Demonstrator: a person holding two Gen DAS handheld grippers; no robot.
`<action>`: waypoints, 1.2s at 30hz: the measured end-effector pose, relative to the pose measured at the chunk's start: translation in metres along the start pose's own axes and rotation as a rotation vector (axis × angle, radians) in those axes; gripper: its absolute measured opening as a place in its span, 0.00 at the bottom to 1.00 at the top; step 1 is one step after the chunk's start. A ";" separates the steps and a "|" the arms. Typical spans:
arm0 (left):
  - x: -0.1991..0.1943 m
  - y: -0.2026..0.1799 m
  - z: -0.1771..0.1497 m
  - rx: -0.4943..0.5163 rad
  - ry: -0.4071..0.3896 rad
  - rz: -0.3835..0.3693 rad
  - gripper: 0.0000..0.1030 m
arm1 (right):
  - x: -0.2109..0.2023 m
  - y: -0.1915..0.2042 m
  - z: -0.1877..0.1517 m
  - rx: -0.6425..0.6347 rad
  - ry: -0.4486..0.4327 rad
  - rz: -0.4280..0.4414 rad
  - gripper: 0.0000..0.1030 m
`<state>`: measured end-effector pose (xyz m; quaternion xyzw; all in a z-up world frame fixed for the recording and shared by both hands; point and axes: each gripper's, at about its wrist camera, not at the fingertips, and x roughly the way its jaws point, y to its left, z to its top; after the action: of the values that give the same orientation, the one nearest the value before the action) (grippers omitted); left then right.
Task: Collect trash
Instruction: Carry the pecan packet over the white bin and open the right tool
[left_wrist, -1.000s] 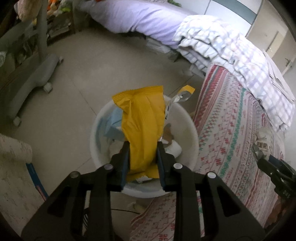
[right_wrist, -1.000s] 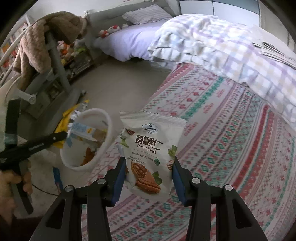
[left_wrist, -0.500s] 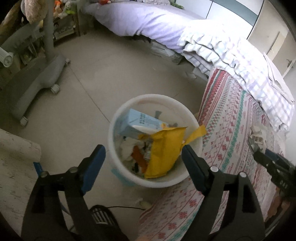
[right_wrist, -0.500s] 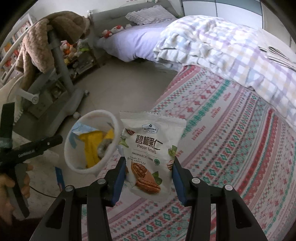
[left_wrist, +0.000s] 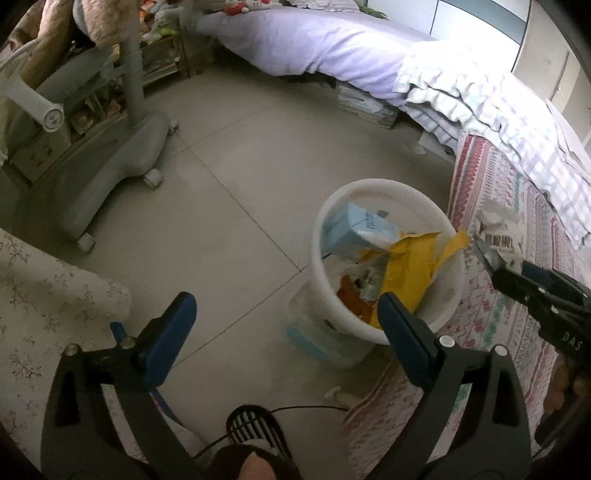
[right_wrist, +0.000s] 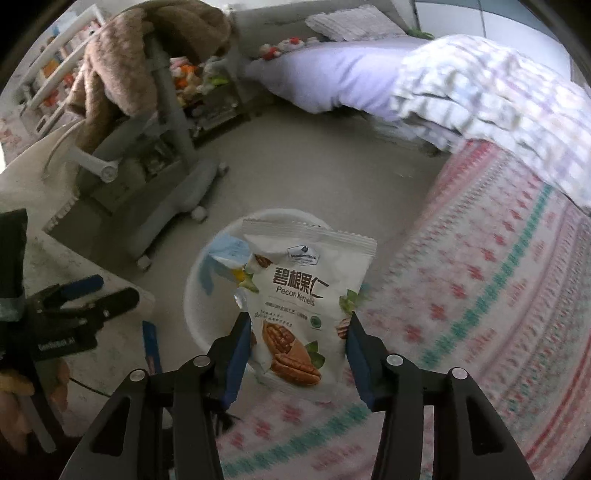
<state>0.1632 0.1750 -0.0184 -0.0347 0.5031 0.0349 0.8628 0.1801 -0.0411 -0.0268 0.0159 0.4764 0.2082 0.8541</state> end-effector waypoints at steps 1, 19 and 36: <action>0.000 0.002 0.000 0.000 -0.002 0.000 0.95 | 0.003 0.004 0.002 -0.005 -0.014 0.011 0.55; -0.020 -0.015 -0.012 0.027 -0.023 -0.039 0.99 | -0.053 -0.026 -0.017 0.113 -0.064 -0.097 0.80; -0.071 -0.092 -0.069 0.061 -0.062 -0.070 0.99 | -0.158 -0.064 -0.116 0.171 -0.050 -0.305 0.85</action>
<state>0.0778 0.0749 0.0115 -0.0249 0.4756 -0.0096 0.8793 0.0344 -0.1778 0.0232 0.0214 0.4678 0.0345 0.8829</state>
